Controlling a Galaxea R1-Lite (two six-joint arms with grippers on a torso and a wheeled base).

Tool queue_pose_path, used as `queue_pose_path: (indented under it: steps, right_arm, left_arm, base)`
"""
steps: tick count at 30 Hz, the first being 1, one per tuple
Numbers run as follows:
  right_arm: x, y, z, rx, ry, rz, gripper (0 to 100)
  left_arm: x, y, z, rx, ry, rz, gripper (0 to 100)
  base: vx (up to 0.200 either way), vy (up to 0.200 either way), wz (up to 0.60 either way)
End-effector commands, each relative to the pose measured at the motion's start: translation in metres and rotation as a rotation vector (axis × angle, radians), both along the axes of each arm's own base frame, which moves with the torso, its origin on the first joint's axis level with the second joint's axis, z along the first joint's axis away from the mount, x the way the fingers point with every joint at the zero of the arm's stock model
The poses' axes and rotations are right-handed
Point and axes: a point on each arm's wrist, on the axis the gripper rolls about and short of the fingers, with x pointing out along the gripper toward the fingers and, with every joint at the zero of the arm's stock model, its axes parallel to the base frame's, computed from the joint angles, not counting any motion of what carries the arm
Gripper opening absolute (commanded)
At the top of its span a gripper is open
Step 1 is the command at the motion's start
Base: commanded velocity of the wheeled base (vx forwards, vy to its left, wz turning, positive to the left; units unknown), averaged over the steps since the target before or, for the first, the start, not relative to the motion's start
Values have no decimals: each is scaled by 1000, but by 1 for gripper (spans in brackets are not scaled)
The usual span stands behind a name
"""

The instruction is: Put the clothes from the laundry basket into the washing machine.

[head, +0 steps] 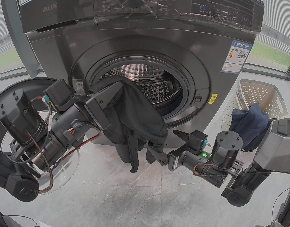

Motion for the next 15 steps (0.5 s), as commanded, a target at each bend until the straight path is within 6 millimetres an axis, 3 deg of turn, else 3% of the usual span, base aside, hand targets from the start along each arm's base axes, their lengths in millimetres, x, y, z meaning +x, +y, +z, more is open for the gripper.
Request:
queue_pose_path:
  steps: [1, 15]
  right_arm:
    - [-13, 5, 4, 1, -2, 38, 100]
    - [-4, 15, 18, 46, -52, 41, 100]
  left_arm:
    - [3, -2, -2, 4, 7, 0, 0]
    - [6, -4, -6, 10, 15, 0, 0]
  base:
    - [0, 0, 0]
    - [0, 0, 0]
